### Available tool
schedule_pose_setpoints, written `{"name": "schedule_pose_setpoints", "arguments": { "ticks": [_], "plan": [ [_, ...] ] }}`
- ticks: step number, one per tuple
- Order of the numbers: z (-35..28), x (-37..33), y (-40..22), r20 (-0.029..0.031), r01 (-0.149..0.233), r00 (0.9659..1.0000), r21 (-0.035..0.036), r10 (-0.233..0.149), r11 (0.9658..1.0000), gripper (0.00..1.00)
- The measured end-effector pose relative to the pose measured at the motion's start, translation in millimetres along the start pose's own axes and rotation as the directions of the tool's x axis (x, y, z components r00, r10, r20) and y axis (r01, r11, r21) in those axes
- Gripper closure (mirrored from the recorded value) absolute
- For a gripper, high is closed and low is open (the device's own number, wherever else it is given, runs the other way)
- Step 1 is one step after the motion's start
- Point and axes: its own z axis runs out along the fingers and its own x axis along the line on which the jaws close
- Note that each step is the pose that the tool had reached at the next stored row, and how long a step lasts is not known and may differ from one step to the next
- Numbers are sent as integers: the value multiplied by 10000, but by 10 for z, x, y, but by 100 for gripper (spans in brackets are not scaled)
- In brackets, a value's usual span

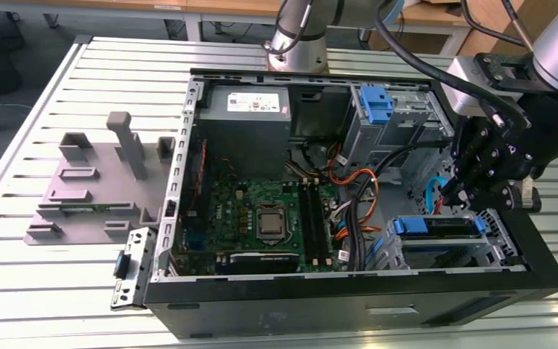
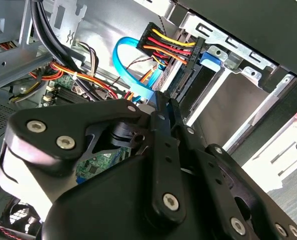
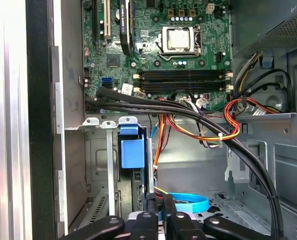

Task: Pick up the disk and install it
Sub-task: 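Insert the first disk wire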

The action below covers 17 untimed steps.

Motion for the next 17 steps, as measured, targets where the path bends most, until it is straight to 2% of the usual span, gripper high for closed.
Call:
{"name": "schedule_pose_setpoints", "arguments": {
  "ticks": [10, 17],
  "plan": [
    [4, 5, 0, 3, 0, 10000, 0, 0, 10000, 84],
    [15, 114, 3, 2, 22, 10000, 8, -22, 10000, 84]
  ]
}}
